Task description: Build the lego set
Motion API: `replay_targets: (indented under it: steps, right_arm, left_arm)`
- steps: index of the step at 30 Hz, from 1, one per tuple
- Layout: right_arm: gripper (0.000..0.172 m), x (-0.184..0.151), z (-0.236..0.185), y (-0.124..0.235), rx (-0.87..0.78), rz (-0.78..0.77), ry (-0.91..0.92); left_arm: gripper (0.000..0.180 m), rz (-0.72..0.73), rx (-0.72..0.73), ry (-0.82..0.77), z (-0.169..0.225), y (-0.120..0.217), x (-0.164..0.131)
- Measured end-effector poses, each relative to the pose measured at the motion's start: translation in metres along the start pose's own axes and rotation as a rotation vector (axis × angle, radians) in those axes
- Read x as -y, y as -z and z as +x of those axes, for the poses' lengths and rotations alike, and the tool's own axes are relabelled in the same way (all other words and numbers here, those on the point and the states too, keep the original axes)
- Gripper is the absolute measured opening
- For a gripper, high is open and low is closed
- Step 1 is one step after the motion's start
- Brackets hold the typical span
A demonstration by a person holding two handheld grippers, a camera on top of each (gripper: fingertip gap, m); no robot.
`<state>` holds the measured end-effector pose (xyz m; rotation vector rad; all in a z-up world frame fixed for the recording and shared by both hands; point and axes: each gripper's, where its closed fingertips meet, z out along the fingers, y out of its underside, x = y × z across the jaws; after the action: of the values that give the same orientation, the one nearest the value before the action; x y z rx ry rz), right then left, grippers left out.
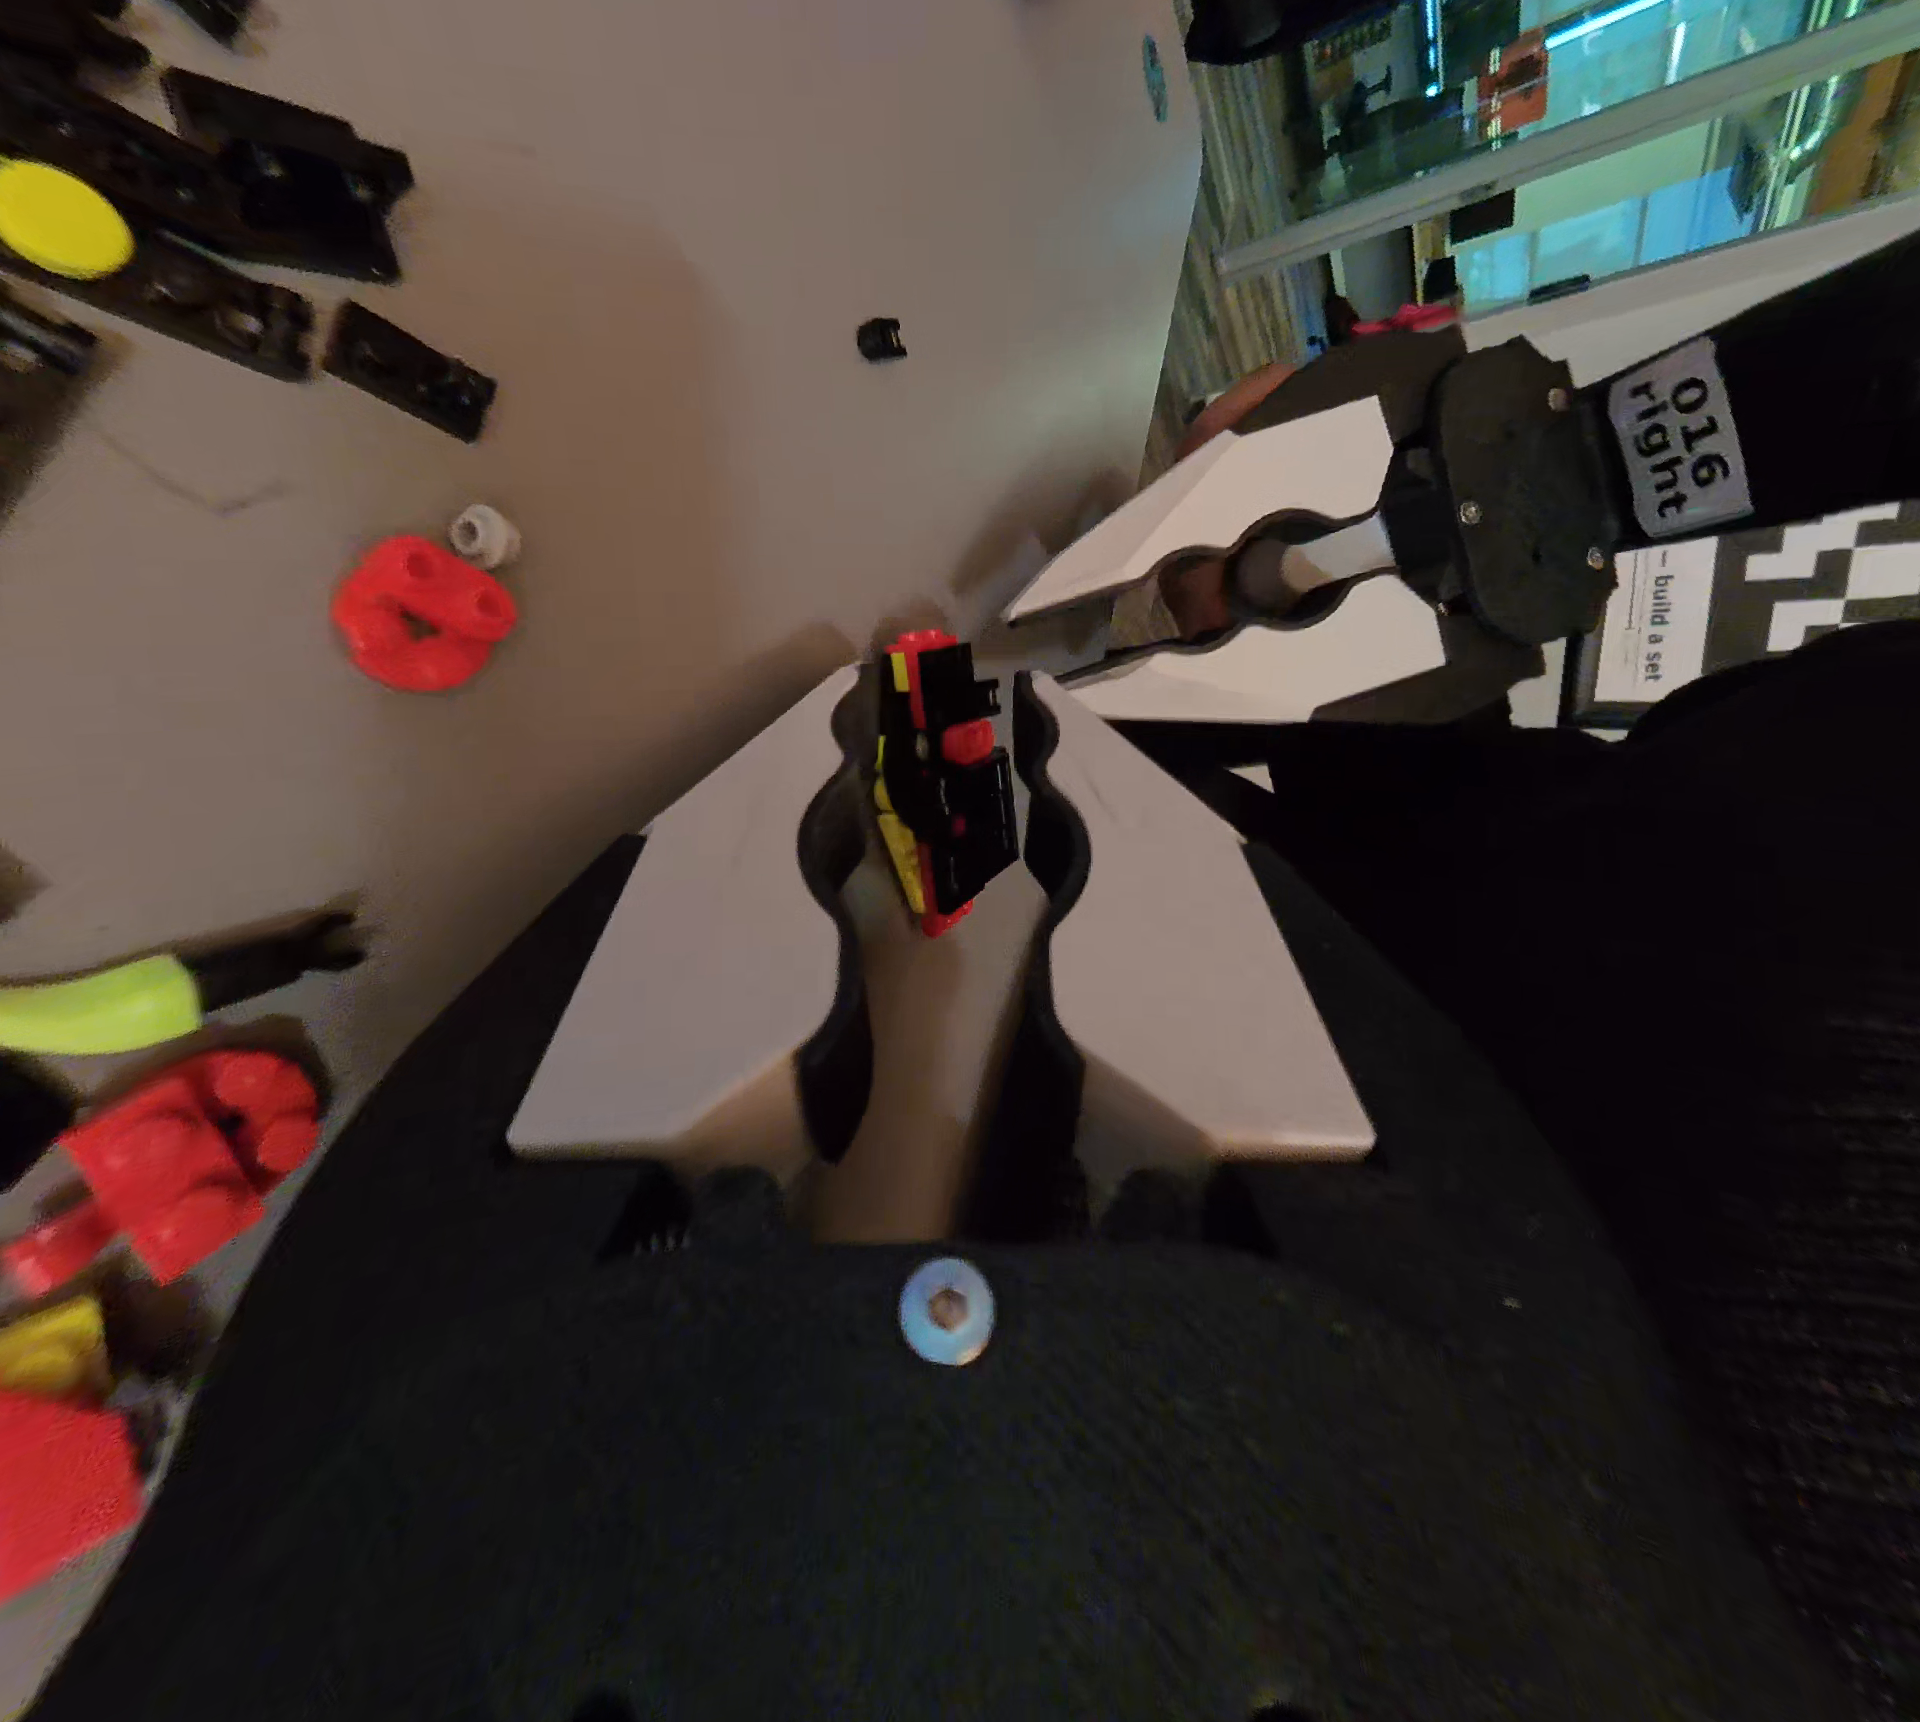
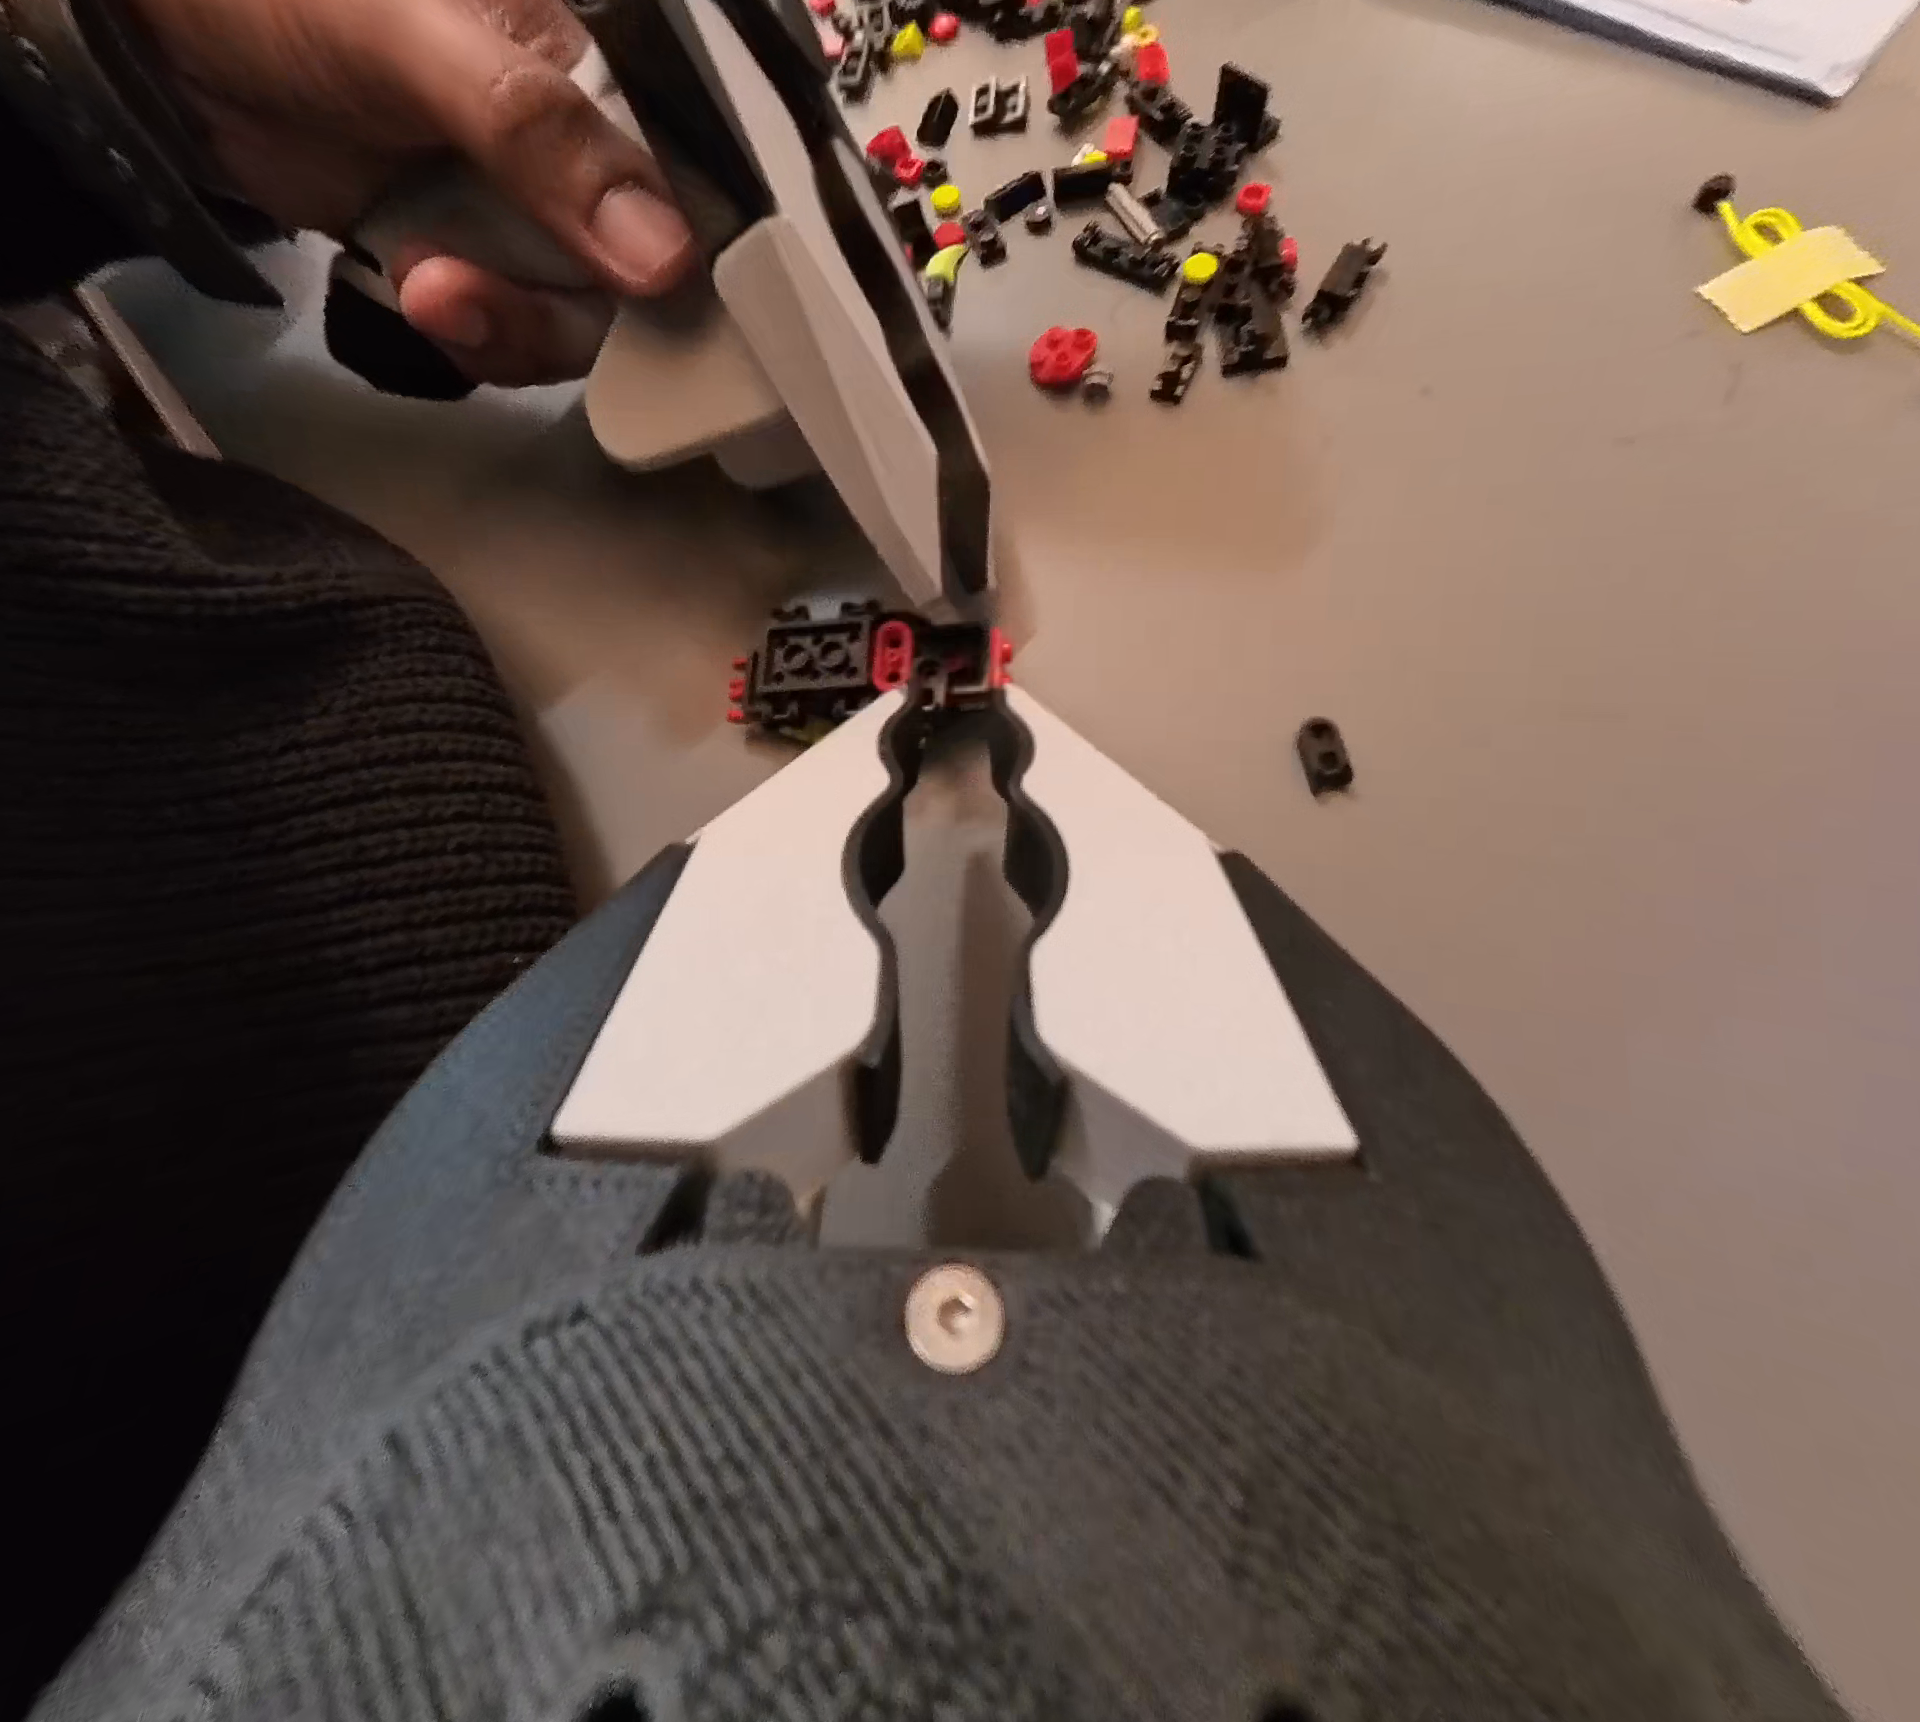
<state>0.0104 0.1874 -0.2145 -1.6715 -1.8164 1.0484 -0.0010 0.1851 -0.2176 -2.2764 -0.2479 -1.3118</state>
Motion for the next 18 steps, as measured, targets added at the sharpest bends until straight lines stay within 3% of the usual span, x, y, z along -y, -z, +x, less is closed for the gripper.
replay_targets:
  steps: [6, 11, 18]
  right_arm:
    - [0.011, 0.005, 0.005, 0.006, 0.027, 0.046, -0.065]
    - [0.011, 0.006, 0.008, 0.004, -0.019, 0.042, 0.002]
    - [0.018, 0.017, 0.023, 0.007, -0.106, 0.098, 0.021]
  left_arm:
    - [0.024, 0.028, -0.038, -0.034, 0.007, 0.009, 0.000]
    - [0.025, 0.067, -0.079, -0.057, 0.016, 0.012, -0.008]
    - [0.031, 0.181, 0.086, -0.286, 0.010, 0.042, -0.013]
